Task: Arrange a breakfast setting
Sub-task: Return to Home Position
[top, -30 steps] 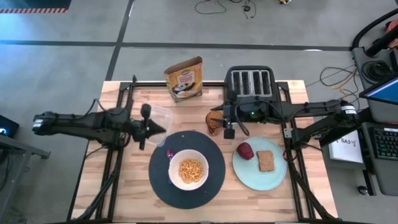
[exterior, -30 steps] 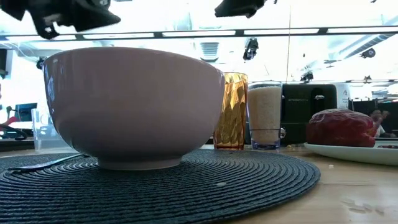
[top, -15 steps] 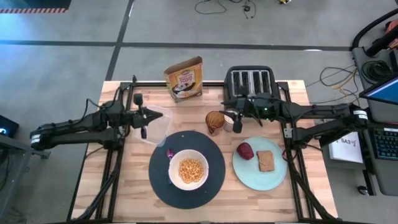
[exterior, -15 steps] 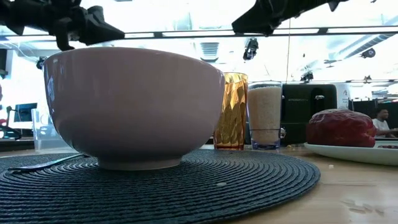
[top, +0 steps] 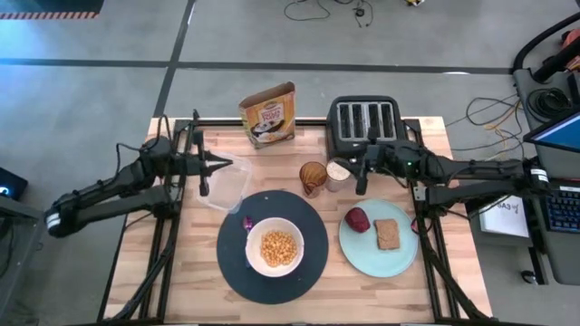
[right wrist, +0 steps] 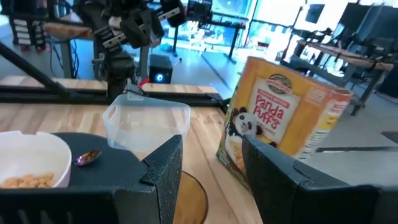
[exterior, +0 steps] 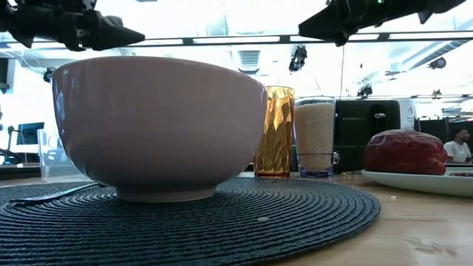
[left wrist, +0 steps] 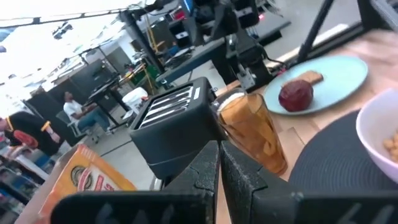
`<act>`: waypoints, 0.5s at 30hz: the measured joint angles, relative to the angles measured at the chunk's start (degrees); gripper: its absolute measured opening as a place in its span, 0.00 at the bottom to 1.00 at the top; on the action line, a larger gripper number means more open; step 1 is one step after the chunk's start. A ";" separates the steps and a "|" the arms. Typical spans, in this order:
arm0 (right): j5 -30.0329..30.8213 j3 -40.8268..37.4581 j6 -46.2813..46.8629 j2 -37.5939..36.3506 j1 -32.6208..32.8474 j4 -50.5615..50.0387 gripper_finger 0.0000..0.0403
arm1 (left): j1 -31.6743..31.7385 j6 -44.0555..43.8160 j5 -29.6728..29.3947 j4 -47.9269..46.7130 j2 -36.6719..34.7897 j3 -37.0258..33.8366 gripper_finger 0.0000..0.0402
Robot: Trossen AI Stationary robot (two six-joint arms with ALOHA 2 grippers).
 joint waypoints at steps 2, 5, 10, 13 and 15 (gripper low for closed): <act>0.04 -1.84 0.13 -1.90 -0.27 1.13 0.39 | 1.99 -1.84 1.96 0.07 -0.66 -0.08 0.00; 0.02 -4.45 1.18 -4.44 -0.47 2.42 0.39 | 4.48 -4.96 3.73 0.04 -1.29 -0.34 0.00; 0.11 -7.95 2.30 -8.45 -0.47 3.36 0.39 | 6.17 -9.86 3.75 0.64 -2.20 -0.50 0.00; 1.36 -9.30 2.38 -11.07 -0.52 3.30 0.39 | 6.61 -11.01 2.15 0.40 -3.26 0.51 0.00; 2.92 -9.53 2.85 -12.84 -0.52 3.28 0.39 | 6.69 -11.75 -2.38 0.24 -4.13 3.38 0.00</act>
